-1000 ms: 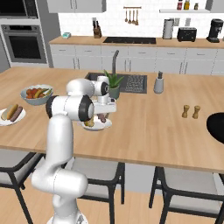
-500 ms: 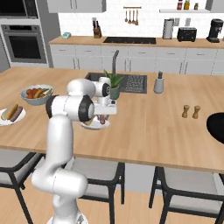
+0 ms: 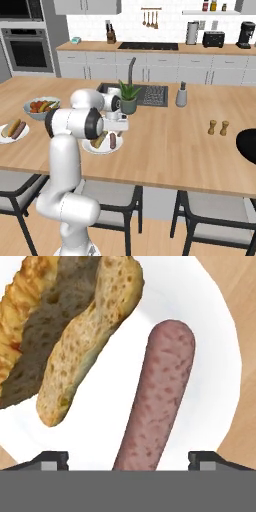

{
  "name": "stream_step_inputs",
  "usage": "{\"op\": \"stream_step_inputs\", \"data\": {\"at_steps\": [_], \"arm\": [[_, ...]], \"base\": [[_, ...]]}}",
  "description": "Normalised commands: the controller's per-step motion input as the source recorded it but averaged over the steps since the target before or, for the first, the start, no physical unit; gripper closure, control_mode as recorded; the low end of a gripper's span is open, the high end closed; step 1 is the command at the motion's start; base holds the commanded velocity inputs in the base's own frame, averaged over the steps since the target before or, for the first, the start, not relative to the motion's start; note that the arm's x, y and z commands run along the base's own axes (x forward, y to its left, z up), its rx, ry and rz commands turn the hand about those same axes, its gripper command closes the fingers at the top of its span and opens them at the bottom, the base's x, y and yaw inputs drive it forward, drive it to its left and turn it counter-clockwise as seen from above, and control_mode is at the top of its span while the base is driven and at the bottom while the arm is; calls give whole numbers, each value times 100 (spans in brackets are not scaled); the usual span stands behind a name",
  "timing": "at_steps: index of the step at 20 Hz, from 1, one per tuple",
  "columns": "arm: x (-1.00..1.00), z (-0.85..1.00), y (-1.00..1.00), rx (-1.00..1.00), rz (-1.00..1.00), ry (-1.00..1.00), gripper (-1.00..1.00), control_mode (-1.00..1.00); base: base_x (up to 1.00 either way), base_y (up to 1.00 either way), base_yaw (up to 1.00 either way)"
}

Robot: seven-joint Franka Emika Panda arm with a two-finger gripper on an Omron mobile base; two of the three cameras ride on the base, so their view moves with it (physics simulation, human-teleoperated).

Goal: Place one bun and one sausage from the bowl on each plate.

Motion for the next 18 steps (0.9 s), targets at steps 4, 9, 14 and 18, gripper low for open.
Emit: {"op": "stream_step_inputs", "data": {"at_steps": [4, 9, 14, 18], "arm": [[-9, 53, 0, 0, -1, 0, -100, -100], [-73, 86, 20, 0, 0, -11, -100, -100], [-100, 78, 61, -3, 0, -32, -100, -100], [-100, 54, 81, -10, 0, -35, -100, -100]], "base": [[0, 0, 0], [0, 0, 0], [0, 0, 0], [0, 0, 0]]}}
